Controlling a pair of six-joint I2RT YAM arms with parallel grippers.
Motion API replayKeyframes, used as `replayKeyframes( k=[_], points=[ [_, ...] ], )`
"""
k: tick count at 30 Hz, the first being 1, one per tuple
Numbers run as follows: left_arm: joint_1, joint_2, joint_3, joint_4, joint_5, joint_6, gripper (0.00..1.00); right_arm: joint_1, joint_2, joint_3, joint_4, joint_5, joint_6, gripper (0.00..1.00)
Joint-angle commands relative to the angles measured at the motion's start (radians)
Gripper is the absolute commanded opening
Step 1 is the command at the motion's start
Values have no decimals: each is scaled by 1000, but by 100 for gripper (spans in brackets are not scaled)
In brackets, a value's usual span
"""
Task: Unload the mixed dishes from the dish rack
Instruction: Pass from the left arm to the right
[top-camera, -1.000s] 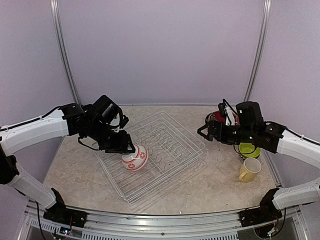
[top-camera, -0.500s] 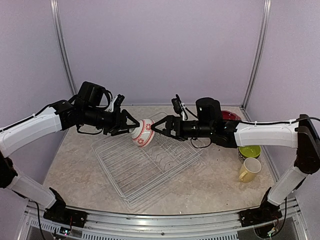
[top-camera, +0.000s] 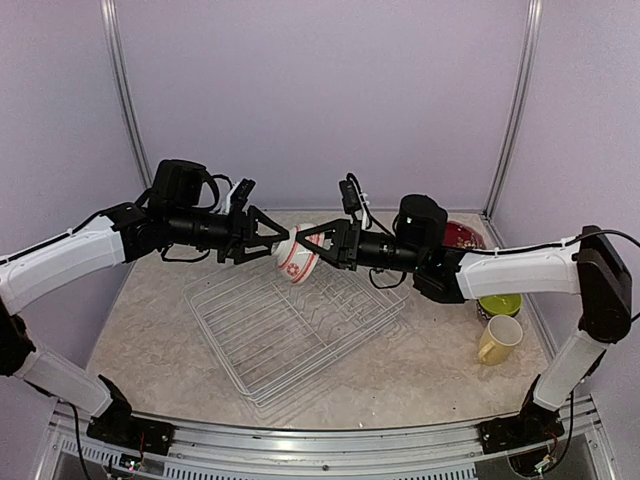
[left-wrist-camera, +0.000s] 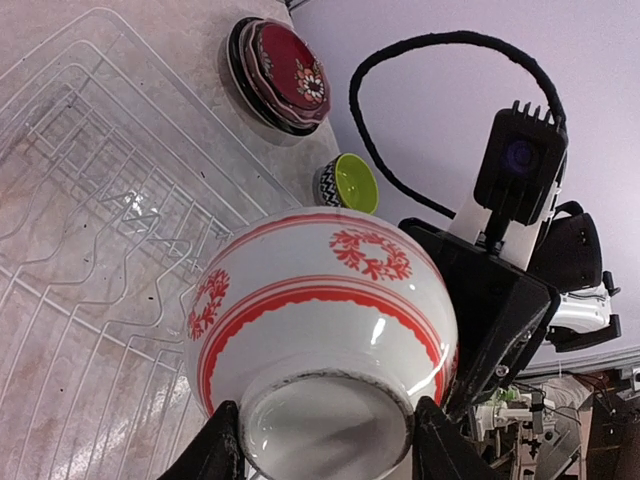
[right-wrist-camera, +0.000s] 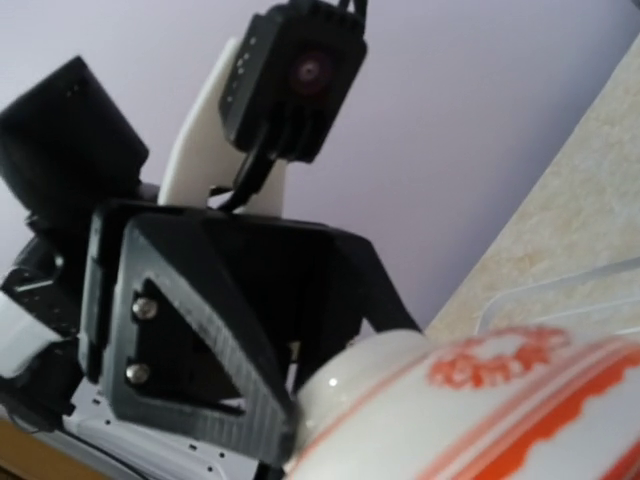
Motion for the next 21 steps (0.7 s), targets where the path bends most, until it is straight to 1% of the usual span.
replayKeyframes(
  k=[1, 4, 5, 7, 10, 13, 16, 19, 21],
  points=[
    [8, 4, -9, 110, 57, -31, 23, 9, -3, -22, 78, -16, 28, 30],
    [8, 4, -10, 112, 63, -31, 23, 10, -15, -25, 82, -17, 26, 18],
    [7, 4, -11, 113, 65, -31, 23, 10, -19, -27, 80, -18, 21, 13],
    [8, 2, -17, 113, 67, -31, 24, 10, -30, -27, 64, -13, 8, 0],
    [8, -2, -27, 113, 76, -21, 30, 10, -53, -27, 3, 5, -32, 0],
    [8, -19, -37, 85, 54, 8, 45, 10, -102, -21, -120, 44, -106, 0],
    [8, -53, -38, 31, 9, 53, 61, 9, -169, -7, -328, 133, -215, 0],
    [9, -89, -37, -18, -40, 96, 76, 10, -251, -1, -576, 284, -329, 0],
    [9, -106, -34, -46, -72, 128, 82, 11, -311, -6, -735, 396, -369, 0]
  ],
)
